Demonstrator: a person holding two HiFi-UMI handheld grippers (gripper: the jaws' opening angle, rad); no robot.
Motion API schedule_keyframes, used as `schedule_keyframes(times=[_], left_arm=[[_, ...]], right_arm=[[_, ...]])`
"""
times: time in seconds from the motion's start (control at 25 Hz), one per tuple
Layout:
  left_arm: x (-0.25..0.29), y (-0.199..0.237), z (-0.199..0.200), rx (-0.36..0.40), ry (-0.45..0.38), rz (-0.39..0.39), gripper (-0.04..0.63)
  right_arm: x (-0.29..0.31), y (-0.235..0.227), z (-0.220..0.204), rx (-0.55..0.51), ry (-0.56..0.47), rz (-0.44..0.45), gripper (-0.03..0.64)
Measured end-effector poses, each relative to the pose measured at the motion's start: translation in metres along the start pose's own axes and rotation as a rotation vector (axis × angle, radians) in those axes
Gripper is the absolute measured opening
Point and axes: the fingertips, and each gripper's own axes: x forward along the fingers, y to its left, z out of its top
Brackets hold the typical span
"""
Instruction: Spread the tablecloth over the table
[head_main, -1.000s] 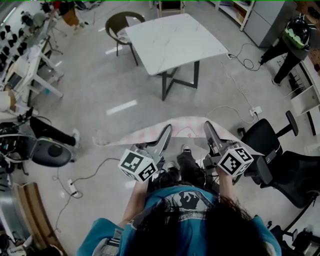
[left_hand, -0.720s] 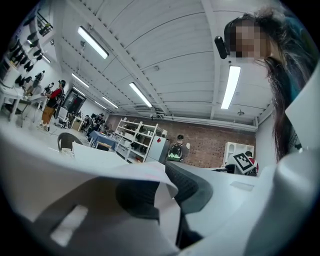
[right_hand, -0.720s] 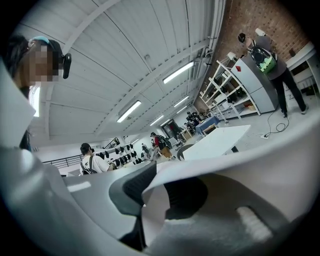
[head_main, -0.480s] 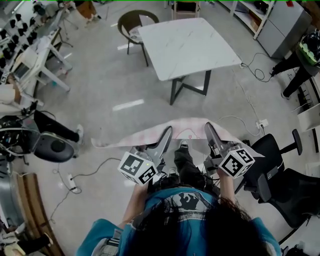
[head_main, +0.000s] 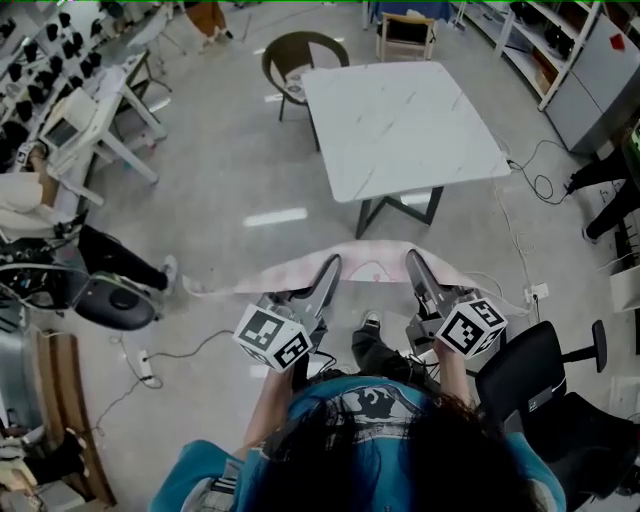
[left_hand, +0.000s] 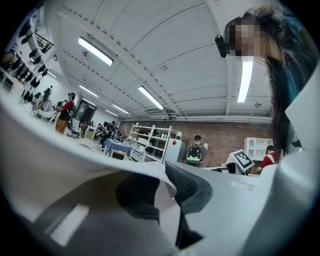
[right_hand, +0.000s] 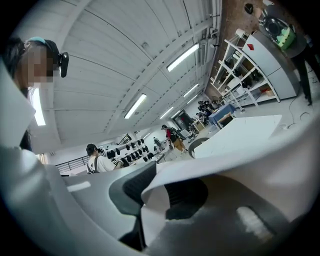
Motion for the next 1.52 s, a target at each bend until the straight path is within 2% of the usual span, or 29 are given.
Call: schedule_keyframes(times=[0.36, 0.56, 0.72, 0.96, 1.16, 1.32, 1.52], left_arm=[[0.064, 0.031, 0.032, 0.023, -0.038, 0.043, 0.054], [0.099, 0.036, 0.057, 0.098, -0.055, 0.035, 0.055], [0.128, 0.036, 0.080, 0.165, -0.073, -0.005, 0.058], [0.162, 0.041, 0.109, 0.180, -0.106, -0.042, 0.060], [0.187, 0.044, 0.141, 0.251, -0.126, -0.082, 0.064], [0.213, 0.046, 0.165, 0.310, -0.138, -0.130, 0.067], [0.245, 0.062, 0.184, 0.311, -0.158, -0.203, 0.069]], right_arm=[[0.052, -0.036, 0.055, -0.013, -0.016, 0.087, 0.049], [0.069, -0.050, 0.089, -0.048, -0.037, 0.128, 0.053], [0.076, -0.056, 0.123, -0.091, -0.070, 0.137, 0.055], [0.090, -0.061, 0.166, -0.134, -0.111, 0.156, 0.055], [0.098, -0.057, 0.204, -0.157, -0.155, 0.172, 0.055], [0.106, -0.059, 0.236, -0.195, -0.190, 0.158, 0.055], [0.123, -0.065, 0.265, -0.216, -0.236, 0.111, 0.054]])
